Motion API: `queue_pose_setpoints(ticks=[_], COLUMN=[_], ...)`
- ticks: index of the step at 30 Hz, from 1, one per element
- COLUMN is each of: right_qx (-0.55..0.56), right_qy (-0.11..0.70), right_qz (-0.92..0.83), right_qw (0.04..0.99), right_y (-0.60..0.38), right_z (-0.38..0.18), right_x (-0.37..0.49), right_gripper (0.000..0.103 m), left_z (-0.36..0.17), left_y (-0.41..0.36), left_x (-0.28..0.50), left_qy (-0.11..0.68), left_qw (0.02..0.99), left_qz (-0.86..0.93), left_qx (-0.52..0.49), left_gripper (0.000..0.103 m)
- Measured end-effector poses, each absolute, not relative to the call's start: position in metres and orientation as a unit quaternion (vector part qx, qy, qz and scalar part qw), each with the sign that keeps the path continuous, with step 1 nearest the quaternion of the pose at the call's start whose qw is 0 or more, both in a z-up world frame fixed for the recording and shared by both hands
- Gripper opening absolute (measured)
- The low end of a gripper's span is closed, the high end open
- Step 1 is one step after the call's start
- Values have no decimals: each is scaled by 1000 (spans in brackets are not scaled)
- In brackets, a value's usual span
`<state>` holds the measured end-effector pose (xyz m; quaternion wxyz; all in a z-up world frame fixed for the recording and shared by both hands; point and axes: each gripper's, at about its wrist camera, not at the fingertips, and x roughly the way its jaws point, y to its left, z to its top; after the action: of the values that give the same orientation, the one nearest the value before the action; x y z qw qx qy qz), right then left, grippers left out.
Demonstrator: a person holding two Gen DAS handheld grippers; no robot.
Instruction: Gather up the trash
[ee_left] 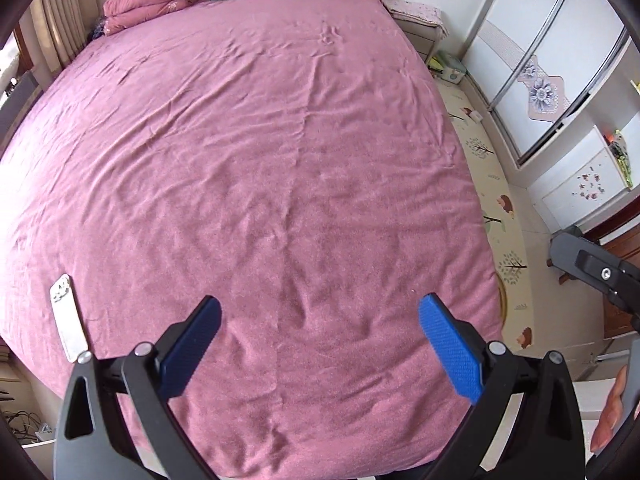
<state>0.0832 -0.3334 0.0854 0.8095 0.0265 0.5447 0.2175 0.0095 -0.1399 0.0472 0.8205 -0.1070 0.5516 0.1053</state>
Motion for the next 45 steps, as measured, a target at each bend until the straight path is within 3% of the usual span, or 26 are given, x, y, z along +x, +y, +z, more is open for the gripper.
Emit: queue_pose_setpoints(ticks=[45], right_qx=[32], right_qy=[544], right_qz=[206], right_qw=[813], right_y=[-348], right_z=[87], right_x=[92], right_gripper=[90], left_z=[60], left_y=[-130], left_x=[38], left_qy=[536], left_qw=[829], left_qz=[114], left_qx=[-115], left_gripper=[99])
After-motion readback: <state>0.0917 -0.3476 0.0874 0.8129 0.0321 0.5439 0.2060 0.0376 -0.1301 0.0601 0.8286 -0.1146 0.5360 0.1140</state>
